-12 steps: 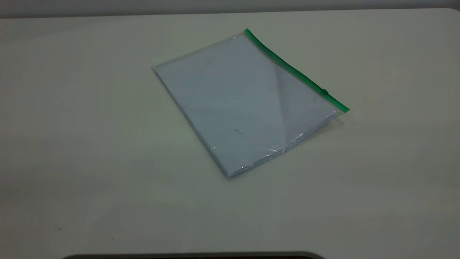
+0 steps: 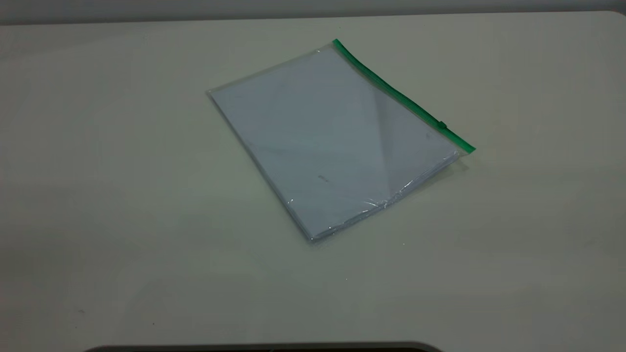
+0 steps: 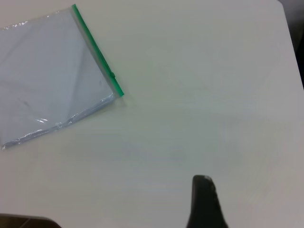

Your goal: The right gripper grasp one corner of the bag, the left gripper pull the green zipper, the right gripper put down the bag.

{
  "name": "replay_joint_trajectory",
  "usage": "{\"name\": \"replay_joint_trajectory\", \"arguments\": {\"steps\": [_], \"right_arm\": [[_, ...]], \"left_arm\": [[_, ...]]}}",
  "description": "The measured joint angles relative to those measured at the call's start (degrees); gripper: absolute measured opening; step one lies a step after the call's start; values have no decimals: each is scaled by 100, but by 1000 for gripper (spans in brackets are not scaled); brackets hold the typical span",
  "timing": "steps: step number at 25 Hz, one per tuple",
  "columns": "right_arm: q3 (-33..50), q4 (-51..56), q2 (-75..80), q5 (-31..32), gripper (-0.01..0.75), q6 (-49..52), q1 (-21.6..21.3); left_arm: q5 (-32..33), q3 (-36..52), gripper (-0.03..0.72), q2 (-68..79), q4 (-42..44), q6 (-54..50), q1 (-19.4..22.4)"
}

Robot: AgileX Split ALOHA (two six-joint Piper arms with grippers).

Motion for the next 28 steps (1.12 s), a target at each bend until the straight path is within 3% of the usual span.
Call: {"name": "replay_joint_trajectory", "arguments": {"steps": [16,24,28], "right_arm": [[0,0,0,0,547,0,0],[0,-5,36,0,505,1,0],[-141,410,607,-459,482,-94,0]], "left_arm": [[0,0,567,0,0,0,0],[0,0,567,0,-41,-5,0],[-192,-145,567,194,-157,-99,0]]}}
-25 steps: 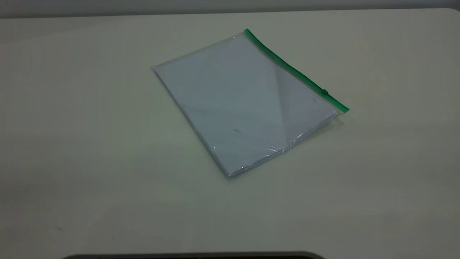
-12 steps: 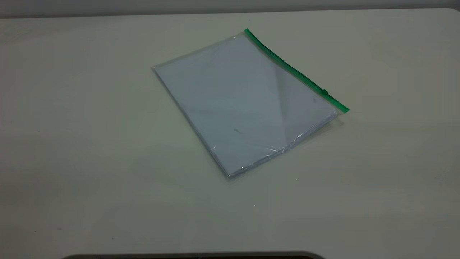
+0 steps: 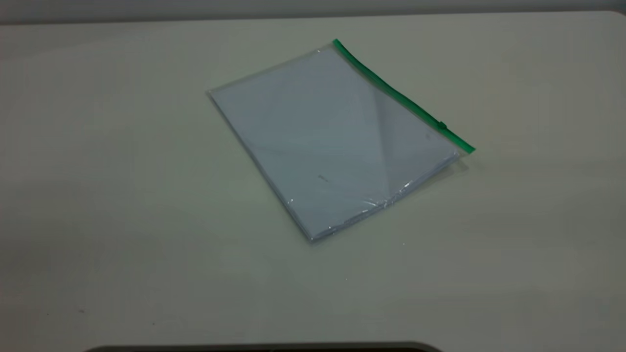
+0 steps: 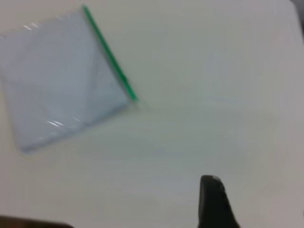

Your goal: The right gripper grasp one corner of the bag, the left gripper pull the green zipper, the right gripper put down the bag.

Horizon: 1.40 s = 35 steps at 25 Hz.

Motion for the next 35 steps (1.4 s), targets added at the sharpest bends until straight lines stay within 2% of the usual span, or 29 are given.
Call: {"name": "replay_joint_trajectory", "arguments": {"steps": [4,9,13,15,19,26,30,35], "right_arm": [[-34,231,1353,-1106,481,-537,0],[-34,755,3392,-2503,481,-1207,0],[-50,1826,4959,-3716,481,-1783,0],[-141,2486,5802,-3972,481,-2196,0],[-454,3871,7375,-4165,481,-3354,0],[-1375,6564,9747,-4057,481,-6285,-38],[-1951,7546,10813,-3269,481,-7494,-483],[-2575,7927,11930,-2555,478,-8034,-1223]], "left_arm": [[-679,-372,567,1062,-221,55,0],[-1433,-813,567,2825,-551,623,0],[-2051,-1059,567,3939,-762,1168,0],[-2322,-1141,567,4432,-926,1460,0],[-2619,-1284,567,5263,-1305,1973,0],[-2838,-1617,567,6354,-2076,2838,0],[-2906,-1741,567,6654,-2392,3172,0],[-3004,-1753,567,6786,-2530,3366,0]]}}
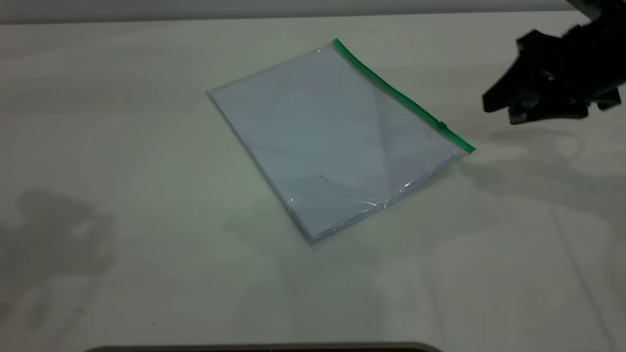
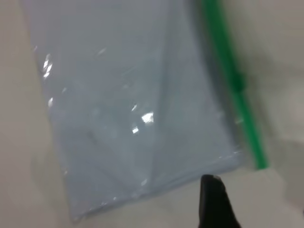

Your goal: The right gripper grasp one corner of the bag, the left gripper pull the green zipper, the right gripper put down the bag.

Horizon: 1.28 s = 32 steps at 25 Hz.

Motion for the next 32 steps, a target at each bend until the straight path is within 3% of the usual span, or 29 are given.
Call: {"name": "replay_joint_trajectory", "arguments": {"steps": [4,12,23,29,32], "right_arm": [[-329,104,650,355,471,-314,-132],[-749,1116,1507,547,469,-901,74],[-825,1450,1795,826,458,-1005,473],[-825,1655,1795,803,317,-1114,719],[-829,1904,1795,834,134,-1318,752]], "left_arm": [[-106,-5,567,30,-13,35,0],[-177,-5,567,30,-18,35,0],[-246,-5,567,30,-24,35,0],[-310,-5,567,46,-24,35,0],[-339,-5,567,57,-24,35,0]]}}
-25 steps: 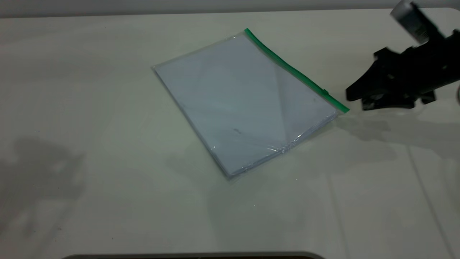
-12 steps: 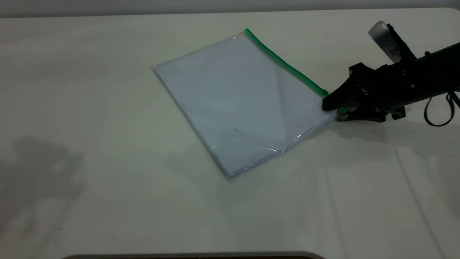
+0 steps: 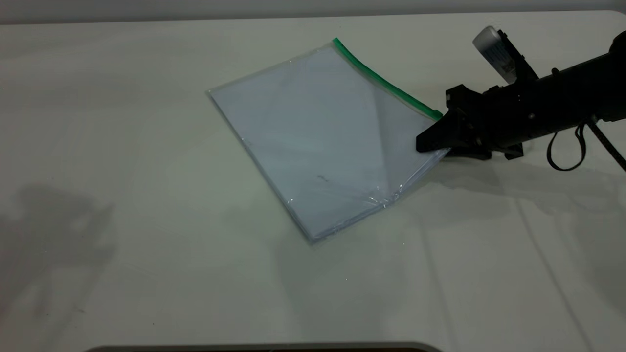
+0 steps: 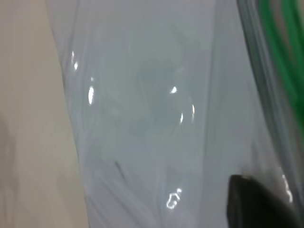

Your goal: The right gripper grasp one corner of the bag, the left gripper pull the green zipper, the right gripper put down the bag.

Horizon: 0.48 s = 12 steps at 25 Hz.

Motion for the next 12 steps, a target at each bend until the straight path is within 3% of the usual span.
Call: {"name": "replay_joint_trajectory", "arguments": {"steps": [2,5,12], "right_arm": [[-22,19,1,117,39,-51,2],[-186,-366,6,375,34,5,72],[-1112,-3689,-19,940,34,1583,472]], "left_arm": [[0,0,567,0,0,0,0],[0,0,567,27,0,0,0],[-40,-83,567,623,-122,174,0]]}}
